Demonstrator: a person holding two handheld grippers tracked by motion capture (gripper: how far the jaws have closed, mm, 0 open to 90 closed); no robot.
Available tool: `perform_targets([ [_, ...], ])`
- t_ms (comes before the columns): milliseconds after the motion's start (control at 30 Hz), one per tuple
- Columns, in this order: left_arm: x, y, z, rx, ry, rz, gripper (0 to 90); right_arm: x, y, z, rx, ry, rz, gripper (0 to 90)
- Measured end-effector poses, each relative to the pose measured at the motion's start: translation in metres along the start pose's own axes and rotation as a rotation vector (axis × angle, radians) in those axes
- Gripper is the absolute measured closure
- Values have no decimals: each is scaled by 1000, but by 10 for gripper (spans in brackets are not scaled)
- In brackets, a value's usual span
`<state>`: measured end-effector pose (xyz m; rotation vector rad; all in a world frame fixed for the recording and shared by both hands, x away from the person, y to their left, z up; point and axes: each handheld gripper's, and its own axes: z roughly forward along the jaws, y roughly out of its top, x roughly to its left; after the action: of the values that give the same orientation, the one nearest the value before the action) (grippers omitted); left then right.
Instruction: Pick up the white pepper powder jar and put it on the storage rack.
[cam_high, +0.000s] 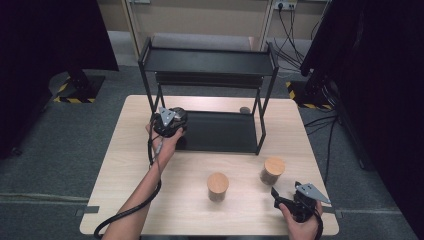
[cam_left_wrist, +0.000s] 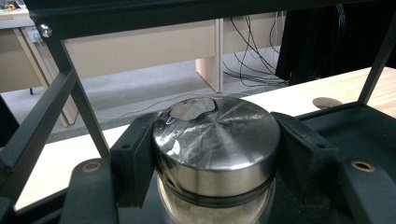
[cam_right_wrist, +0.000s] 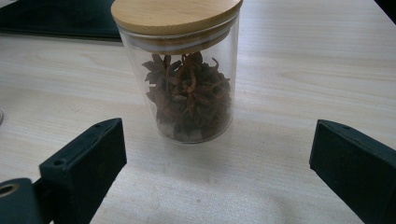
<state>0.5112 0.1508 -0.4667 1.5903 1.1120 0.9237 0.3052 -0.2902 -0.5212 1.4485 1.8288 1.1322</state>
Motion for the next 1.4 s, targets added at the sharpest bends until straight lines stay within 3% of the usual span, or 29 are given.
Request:
perform_targets([
  [967,-3,-7,16,15,-9,-20,348,0,0,0,1,1,-4,40],
  [1167,-4,-8,18,19,-14,-7,348,1,0,0,1,2,-5,40],
  [1400,-2,-9,19,22,-9,-28,347,1,0,0,3,1,-7,40],
])
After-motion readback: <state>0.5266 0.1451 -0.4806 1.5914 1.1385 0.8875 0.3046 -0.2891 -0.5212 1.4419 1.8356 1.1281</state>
